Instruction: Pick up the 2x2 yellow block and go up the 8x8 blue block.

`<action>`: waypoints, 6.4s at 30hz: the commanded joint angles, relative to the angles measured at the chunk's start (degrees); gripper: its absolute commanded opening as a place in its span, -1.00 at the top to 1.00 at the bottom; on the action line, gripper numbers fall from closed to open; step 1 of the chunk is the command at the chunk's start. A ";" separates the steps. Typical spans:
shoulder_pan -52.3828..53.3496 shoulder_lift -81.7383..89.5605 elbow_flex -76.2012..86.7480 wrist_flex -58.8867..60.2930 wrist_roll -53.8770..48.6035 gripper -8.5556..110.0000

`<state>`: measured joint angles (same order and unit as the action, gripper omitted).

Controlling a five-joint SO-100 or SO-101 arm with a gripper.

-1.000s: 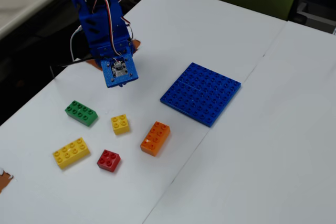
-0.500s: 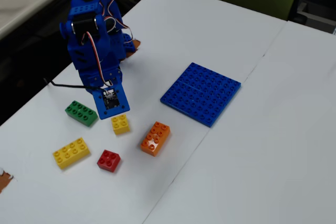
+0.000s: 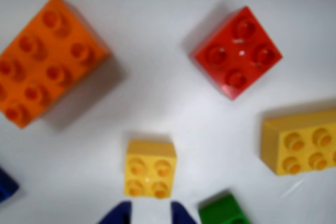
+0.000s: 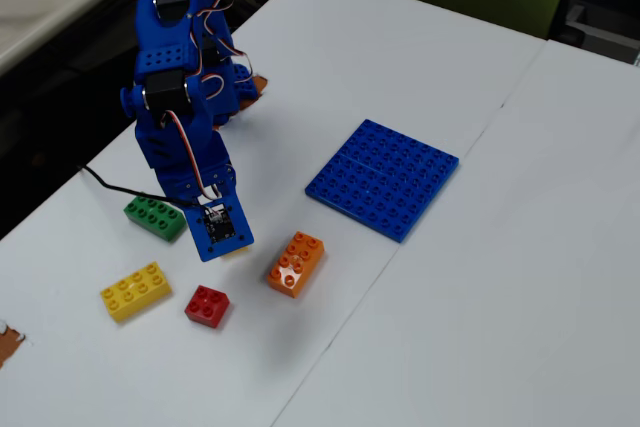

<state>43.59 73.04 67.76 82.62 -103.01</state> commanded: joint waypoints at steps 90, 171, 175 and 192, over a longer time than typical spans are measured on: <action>-13.62 23.29 -0.97 9.05 2.20 0.85; -43.95 -6.15 -26.63 14.59 15.64 0.86; -43.95 -5.54 -27.69 15.82 16.26 0.86; -43.77 -8.17 -30.94 15.56 17.14 0.86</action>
<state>0.26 64.51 39.99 98.09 -86.13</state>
